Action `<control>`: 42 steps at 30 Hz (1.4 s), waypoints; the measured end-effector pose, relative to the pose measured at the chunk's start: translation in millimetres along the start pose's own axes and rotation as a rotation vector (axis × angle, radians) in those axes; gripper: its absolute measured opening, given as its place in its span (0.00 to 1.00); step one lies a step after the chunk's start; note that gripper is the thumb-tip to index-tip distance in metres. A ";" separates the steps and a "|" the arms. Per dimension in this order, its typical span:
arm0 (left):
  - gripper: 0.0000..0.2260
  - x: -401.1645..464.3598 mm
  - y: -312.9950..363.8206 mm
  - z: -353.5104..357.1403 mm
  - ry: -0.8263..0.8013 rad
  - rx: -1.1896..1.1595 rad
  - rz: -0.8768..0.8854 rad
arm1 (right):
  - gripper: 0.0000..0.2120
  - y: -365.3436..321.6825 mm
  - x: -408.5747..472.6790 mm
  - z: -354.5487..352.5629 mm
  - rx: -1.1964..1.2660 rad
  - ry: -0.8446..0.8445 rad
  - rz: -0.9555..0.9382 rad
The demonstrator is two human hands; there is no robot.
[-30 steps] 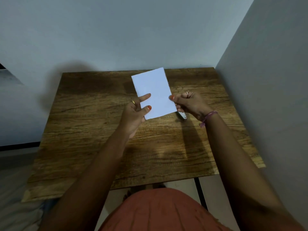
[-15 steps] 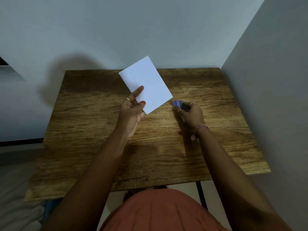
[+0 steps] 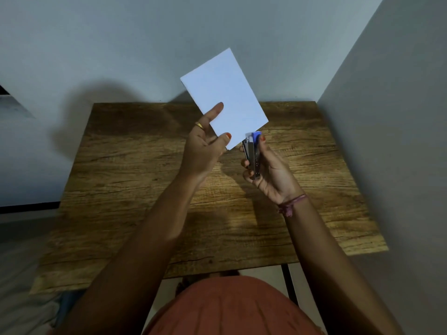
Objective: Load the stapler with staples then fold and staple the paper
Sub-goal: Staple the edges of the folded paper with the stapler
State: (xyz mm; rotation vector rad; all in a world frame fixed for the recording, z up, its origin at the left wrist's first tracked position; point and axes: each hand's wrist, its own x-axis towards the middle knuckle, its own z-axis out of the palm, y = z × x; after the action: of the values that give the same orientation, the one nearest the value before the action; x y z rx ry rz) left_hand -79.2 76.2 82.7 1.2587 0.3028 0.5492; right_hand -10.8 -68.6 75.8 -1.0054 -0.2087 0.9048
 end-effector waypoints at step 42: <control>0.32 -9.7 18.7 9.7 -0.329 0.233 0.003 | 0.15 -10.1 -11.8 9.4 -0.001 0.010 0.047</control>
State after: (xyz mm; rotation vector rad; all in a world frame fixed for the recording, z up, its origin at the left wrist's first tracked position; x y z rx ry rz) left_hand -86.6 66.8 102.5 1.5499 0.0893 0.3063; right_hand -17.7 -73.5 91.9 -1.0194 -0.1776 0.9424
